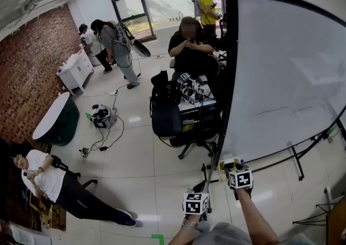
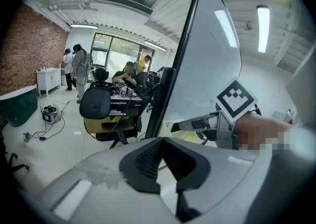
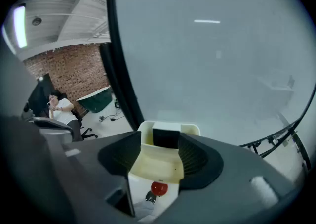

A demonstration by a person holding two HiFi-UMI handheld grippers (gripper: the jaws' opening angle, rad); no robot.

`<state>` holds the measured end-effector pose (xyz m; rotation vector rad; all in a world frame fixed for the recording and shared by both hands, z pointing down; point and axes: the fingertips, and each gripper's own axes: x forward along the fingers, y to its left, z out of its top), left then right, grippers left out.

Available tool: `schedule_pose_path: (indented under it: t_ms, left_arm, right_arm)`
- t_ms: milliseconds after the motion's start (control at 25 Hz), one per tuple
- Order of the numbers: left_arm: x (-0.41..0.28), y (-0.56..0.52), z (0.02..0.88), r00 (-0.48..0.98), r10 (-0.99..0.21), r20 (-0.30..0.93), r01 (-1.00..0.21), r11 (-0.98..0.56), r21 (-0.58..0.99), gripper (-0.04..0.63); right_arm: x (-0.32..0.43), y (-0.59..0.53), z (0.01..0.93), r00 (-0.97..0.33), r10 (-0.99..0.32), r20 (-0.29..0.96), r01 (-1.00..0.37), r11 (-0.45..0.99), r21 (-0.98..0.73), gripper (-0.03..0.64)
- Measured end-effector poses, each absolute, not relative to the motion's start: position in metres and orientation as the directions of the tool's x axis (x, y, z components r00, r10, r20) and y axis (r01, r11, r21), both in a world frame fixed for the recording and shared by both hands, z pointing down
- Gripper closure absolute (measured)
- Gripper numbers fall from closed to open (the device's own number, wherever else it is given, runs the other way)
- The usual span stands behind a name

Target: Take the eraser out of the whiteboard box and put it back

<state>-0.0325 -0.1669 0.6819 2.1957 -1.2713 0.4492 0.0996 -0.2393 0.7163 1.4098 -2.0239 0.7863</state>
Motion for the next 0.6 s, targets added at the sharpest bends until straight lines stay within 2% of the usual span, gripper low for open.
schedule_pose_path:
  t_ms: [400,600]
  left_arm:
    - [-0.019,-0.216,0.687,0.512,-0.654,0.557,-0.858,-0.417,0.3,0.592]
    - [-0.023,-0.23,0.687,0.49,-0.677,0.549,-0.872,-0.382,0.307,0.592]
  right_arm:
    - [0.098,-0.289,0.738,-0.272,-0.555,0.786,-0.954,0.265,-0.143,0.37]
    - [0.11,-0.273,0.688,-0.324,-0.617,0.717,-0.942,0.281,-0.184,0.37]
